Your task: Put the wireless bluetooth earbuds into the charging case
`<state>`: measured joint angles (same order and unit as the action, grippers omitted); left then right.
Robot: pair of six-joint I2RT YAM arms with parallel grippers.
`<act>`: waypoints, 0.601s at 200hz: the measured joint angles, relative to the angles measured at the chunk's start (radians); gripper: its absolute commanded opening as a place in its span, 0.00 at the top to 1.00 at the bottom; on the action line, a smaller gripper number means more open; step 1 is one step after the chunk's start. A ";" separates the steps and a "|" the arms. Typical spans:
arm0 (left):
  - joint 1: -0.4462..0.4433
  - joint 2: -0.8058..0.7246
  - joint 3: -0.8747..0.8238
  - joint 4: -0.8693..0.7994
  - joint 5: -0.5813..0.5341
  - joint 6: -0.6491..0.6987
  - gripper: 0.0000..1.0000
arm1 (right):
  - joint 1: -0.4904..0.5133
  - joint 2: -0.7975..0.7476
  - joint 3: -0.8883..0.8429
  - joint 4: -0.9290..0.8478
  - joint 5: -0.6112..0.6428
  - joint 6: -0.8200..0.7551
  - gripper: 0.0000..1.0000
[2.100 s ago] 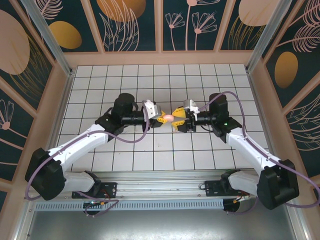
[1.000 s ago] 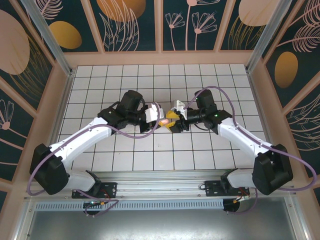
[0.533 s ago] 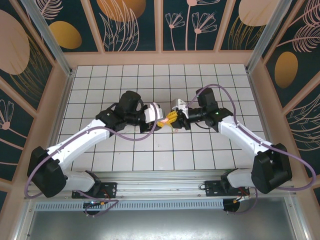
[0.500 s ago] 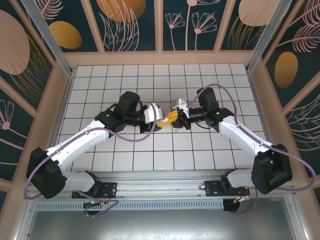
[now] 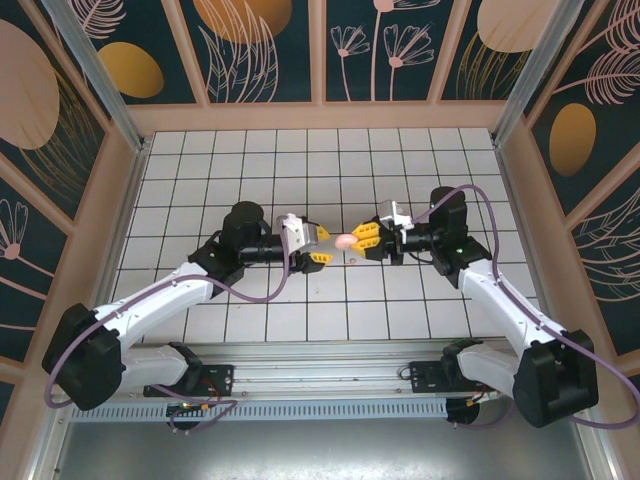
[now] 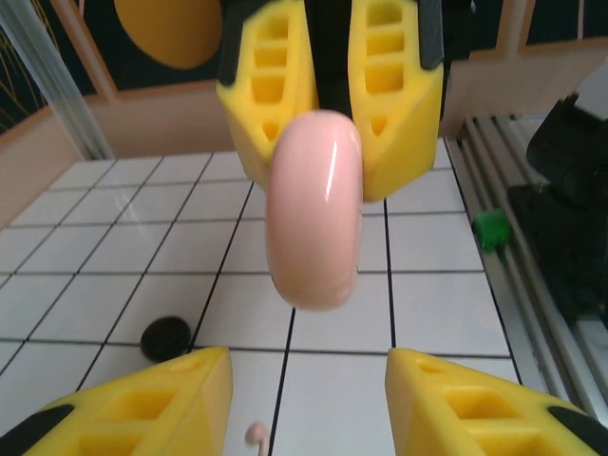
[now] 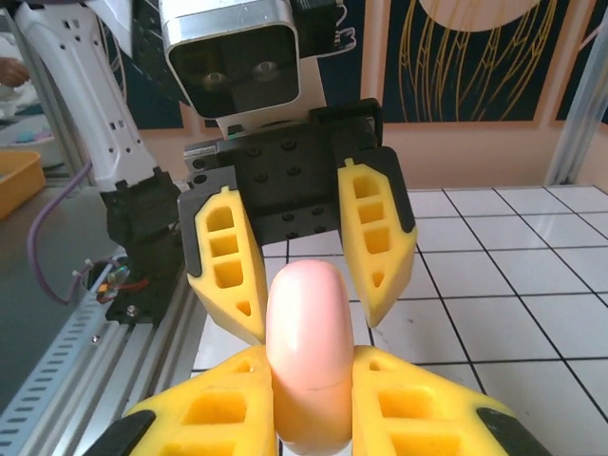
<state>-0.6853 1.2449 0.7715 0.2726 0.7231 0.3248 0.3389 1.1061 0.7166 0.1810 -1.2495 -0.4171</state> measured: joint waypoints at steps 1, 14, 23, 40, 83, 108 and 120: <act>0.000 0.000 -0.001 0.006 0.003 -0.003 0.54 | 0.000 0.000 0.000 0.002 -0.001 0.002 0.81; 0.000 0.000 -0.006 0.058 0.028 -0.031 0.55 | 0.000 0.000 -0.006 0.040 -0.019 0.026 0.81; 0.000 0.001 -0.008 0.090 0.051 -0.052 0.56 | 0.000 0.001 -0.011 0.067 -0.031 0.044 0.81; 0.001 0.004 -0.008 0.140 0.090 -0.083 0.57 | 0.000 0.005 -0.012 0.105 -0.041 0.069 0.80; 0.002 0.018 -0.009 0.195 0.136 -0.117 0.57 | 0.003 0.011 -0.013 0.186 -0.054 0.122 0.80; 0.005 0.019 -0.009 0.209 0.143 -0.130 0.58 | 0.014 0.019 -0.013 0.223 -0.054 0.147 0.80; 0.005 0.019 -0.010 0.225 0.147 -0.144 0.58 | 0.022 0.023 -0.013 0.237 -0.053 0.156 0.80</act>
<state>-0.6804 1.2636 0.7620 0.4980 0.8700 0.1806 0.3607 1.1294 0.7040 0.4179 -1.3025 -0.2607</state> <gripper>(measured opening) 0.425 0.201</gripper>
